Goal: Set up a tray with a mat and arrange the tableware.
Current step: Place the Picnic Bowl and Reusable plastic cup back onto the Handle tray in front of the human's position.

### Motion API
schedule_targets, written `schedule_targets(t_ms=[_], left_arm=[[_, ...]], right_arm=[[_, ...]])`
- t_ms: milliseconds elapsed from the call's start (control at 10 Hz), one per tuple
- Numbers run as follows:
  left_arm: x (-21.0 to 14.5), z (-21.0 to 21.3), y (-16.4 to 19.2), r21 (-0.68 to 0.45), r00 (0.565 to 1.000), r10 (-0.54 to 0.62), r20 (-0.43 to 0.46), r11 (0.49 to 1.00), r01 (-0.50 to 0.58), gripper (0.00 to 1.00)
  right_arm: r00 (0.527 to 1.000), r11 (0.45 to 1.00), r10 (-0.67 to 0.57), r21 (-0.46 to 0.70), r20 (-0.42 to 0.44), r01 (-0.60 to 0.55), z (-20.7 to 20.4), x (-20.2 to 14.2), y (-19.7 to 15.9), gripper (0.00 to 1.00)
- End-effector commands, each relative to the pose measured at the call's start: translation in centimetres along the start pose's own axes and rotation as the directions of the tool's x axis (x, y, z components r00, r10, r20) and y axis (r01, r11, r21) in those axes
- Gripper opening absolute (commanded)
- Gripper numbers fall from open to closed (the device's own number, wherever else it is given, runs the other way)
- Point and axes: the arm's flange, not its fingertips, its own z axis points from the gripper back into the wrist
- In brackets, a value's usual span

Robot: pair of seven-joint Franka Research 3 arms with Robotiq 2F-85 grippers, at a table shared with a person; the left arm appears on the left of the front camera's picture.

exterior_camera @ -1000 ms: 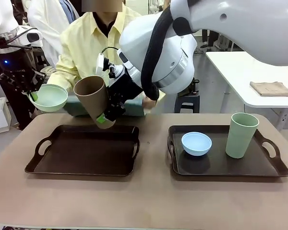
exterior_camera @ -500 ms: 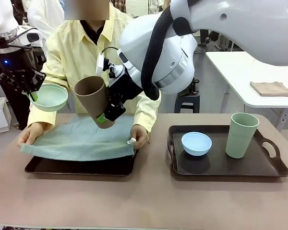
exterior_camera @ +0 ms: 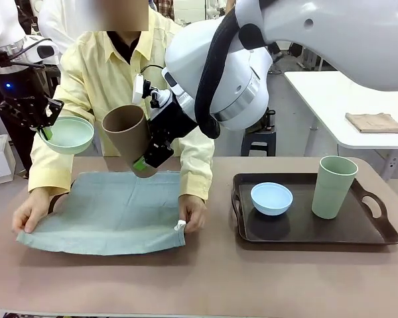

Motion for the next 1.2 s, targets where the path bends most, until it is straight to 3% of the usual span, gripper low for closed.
schedule_targets(t_ms=[0,1100], left_arm=[[0.24,0.08,0.23,-0.007,1.0,-0.005,0.014,1.0,0.005,0.0],[0.24,0.08,0.23,-0.007,1.0,-0.005,0.014,1.0,0.005,0.0]], right_arm=[[1.0,1.0,0.005,0.0,0.004,-0.005,-0.07,0.22,-0.32,0.22],[1.0,1.0,0.005,0.0,0.004,-0.005,-0.07,0.22,-0.32,0.22]])
